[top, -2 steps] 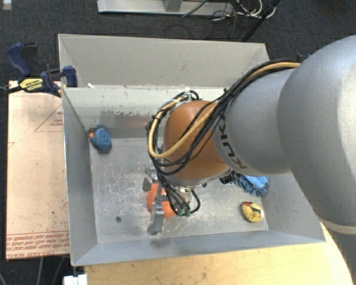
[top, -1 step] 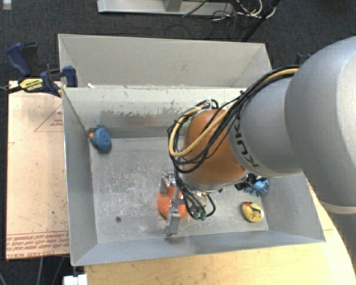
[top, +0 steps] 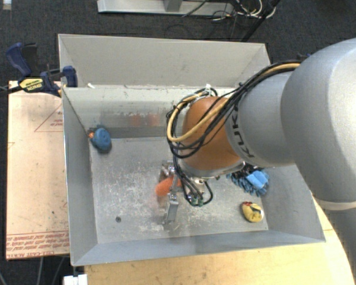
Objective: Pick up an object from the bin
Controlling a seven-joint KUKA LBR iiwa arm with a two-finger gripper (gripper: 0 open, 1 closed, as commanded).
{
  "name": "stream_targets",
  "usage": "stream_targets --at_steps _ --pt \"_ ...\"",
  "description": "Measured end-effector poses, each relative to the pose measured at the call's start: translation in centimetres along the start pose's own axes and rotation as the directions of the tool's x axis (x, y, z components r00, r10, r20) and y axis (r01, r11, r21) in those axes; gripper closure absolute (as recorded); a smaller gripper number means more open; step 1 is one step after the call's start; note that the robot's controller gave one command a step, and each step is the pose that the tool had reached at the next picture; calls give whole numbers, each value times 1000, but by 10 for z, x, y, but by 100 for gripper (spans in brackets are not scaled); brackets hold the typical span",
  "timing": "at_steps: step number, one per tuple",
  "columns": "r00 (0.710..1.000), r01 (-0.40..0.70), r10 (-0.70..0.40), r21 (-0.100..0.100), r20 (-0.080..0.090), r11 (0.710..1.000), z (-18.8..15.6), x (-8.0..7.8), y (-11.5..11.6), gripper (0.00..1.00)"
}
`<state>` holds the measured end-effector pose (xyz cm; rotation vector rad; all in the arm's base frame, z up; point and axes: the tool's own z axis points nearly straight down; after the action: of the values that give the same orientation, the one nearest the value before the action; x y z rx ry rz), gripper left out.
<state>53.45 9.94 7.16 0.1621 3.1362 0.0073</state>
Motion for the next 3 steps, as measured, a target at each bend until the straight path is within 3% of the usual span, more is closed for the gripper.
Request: stream_targets --at_steps 1,2,3 --pt "998 59 -59 1 1 998 -1 13 -70 100" --pt "998 59 -59 0 1 998 -1 13 -70 0" --pt "998 59 -59 0 1 998 -1 13 -70 0"
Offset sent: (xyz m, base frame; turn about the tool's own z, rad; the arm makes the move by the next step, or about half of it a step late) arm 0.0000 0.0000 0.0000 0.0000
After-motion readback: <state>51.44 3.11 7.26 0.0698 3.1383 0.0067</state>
